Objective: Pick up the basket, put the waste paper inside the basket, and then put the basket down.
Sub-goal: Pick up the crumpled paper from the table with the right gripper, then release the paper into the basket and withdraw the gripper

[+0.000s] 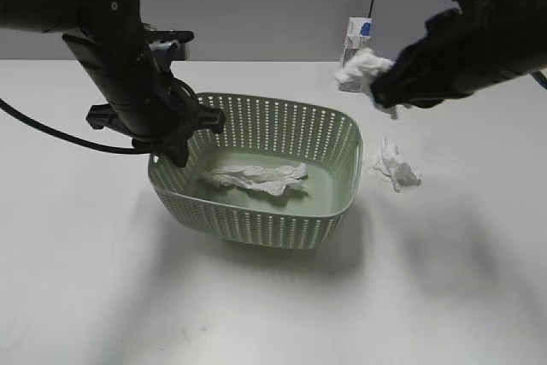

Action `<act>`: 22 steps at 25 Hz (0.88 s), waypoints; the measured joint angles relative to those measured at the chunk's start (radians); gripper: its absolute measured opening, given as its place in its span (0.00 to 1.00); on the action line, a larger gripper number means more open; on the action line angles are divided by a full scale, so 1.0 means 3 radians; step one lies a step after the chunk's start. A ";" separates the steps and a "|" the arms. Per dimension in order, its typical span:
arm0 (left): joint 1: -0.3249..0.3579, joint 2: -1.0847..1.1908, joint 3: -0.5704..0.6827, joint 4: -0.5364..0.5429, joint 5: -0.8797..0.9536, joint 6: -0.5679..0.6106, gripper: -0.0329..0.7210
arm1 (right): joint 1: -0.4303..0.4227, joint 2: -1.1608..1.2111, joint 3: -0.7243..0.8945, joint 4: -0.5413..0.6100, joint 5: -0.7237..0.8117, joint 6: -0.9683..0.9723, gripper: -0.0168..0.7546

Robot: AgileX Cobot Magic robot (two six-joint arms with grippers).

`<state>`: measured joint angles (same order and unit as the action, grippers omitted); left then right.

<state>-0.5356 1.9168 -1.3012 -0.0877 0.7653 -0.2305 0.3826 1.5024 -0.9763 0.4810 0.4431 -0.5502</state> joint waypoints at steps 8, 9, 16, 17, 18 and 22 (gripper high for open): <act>0.0000 0.0000 0.0000 0.0000 -0.0007 -0.0003 0.04 | 0.0695 0.0375 -0.0095 0.0109 -0.0309 -0.0009 0.30; 0.0000 0.0000 0.0000 0.0003 -0.0007 -0.0003 0.04 | 0.0698 0.0469 -0.0095 0.0153 -0.0287 -0.0009 0.45; 0.0000 0.0000 0.0000 0.0000 -0.0007 0.0000 0.04 | 0.0702 0.0524 -0.0219 0.0067 -0.0091 0.0093 0.81; 0.0000 0.0000 0.0000 0.0000 -0.0007 0.0000 0.04 | 0.0692 0.0470 -0.0291 -0.0047 -0.0087 0.0202 0.81; 0.0000 0.0003 0.0000 0.0003 0.0000 0.0000 0.04 | 0.0667 0.0417 -0.0371 -0.0166 -0.0087 0.0356 0.80; 0.0000 0.0003 0.0000 0.0006 0.0015 0.0000 0.04 | 0.0306 0.0387 -0.0606 -0.0757 -0.0109 0.0968 0.79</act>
<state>-0.5356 1.9177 -1.3012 -0.0858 0.7698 -0.2305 0.4744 1.6185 -1.1580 0.2539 0.4103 -0.2599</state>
